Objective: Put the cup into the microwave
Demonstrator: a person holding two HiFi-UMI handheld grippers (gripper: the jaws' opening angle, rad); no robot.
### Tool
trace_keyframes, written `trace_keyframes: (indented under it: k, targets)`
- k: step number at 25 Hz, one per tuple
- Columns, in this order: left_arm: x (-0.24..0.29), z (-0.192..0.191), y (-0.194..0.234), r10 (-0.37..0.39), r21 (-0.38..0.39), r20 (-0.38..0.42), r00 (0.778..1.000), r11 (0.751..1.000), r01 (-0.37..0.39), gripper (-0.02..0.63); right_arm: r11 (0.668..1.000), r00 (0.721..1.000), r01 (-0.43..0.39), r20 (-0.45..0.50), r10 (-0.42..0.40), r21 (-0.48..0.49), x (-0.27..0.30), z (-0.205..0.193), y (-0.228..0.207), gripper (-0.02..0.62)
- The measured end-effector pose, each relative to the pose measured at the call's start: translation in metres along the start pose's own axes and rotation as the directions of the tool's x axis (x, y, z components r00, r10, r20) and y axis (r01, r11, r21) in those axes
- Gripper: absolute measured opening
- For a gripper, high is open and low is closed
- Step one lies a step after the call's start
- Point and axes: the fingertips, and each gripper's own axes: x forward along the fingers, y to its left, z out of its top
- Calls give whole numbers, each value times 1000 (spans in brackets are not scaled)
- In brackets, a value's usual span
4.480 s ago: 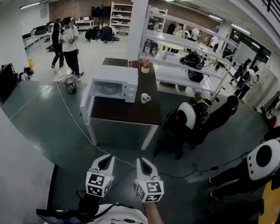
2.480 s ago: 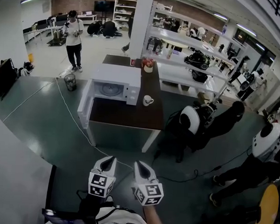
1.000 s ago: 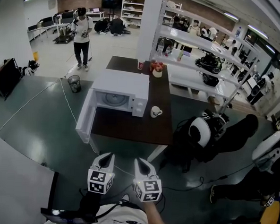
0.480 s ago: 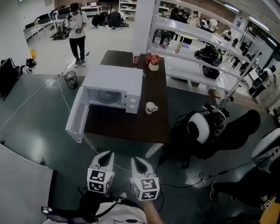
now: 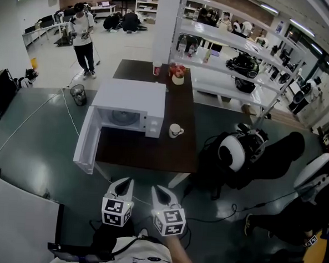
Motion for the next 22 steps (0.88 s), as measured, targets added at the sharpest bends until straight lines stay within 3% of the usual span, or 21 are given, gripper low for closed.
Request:
trace_keyframes:
  k: [8,15,22]
  targets:
    - [57,30,38,-93,10,12,996,996,93,-2,998,998,61,27,-60,-27,67,39,-17,2]
    - [93,43,83,-123,0,-4,992,992,123,-2,997,997,79,15,-78,-24,127,56,-20,2]
    - [113,32,127,-111,-48,-43,993,993,109,0,998,998,56,-29,-57,-23,169,51,-8,2]
